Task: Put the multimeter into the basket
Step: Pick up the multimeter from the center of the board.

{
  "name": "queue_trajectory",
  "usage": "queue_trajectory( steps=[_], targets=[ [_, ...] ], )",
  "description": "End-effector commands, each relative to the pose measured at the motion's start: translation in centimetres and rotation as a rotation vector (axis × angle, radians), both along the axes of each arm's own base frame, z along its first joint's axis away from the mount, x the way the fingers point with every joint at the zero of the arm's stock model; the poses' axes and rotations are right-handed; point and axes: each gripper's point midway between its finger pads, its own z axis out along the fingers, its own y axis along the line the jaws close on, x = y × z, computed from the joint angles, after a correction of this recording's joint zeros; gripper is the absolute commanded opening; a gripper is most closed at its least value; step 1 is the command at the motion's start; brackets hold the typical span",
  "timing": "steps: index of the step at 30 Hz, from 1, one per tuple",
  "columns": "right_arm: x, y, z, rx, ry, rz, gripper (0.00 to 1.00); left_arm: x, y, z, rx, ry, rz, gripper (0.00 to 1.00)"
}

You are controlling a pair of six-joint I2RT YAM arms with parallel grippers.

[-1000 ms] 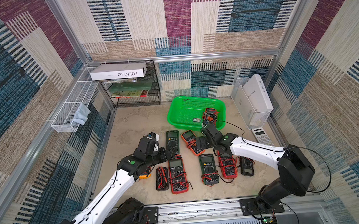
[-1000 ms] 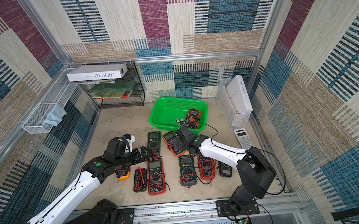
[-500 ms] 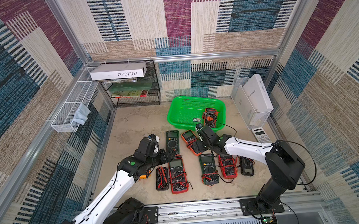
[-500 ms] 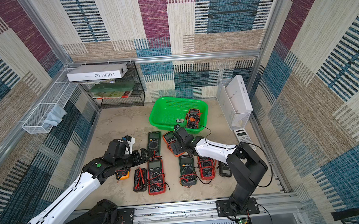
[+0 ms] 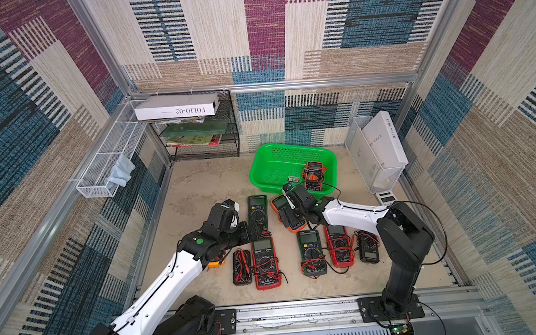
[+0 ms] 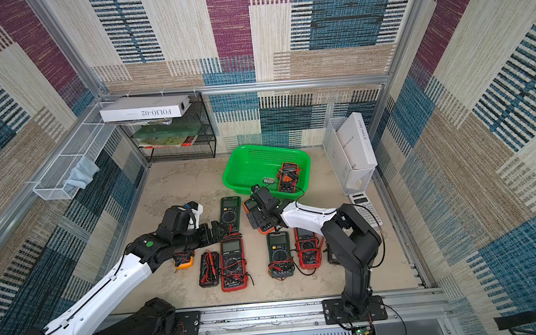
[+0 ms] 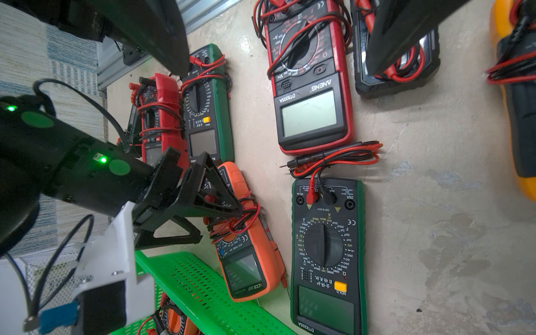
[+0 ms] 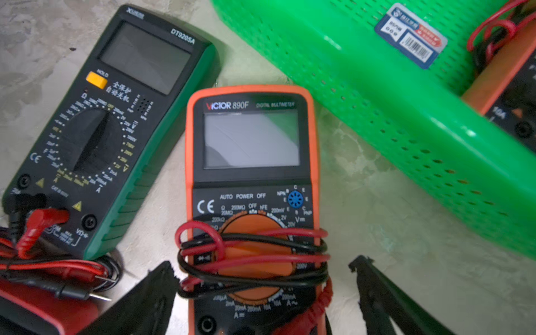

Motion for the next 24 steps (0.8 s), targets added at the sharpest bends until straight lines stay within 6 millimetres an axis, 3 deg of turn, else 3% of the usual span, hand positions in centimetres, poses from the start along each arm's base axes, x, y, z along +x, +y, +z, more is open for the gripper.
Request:
queue_trajectory(
  steps=[1, 20, 24],
  targets=[
    [0.2, 0.5, -0.2, 0.003, 0.005, 0.015, 1.0, 0.1, -0.2, 0.2, 0.003, -0.008, -0.016, 1.0],
    [1.1, 1.5, -3.1, -0.005, 0.074, 0.003, 1.0, 0.3, -0.3, 0.0, -0.004, -0.002, -0.006, 1.0],
    [1.1, 1.6, -3.4, -0.006, 0.082, 0.001, 0.96, 0.5, -0.3, 0.3, -0.006, -0.007, -0.004, 1.0]
  ],
)
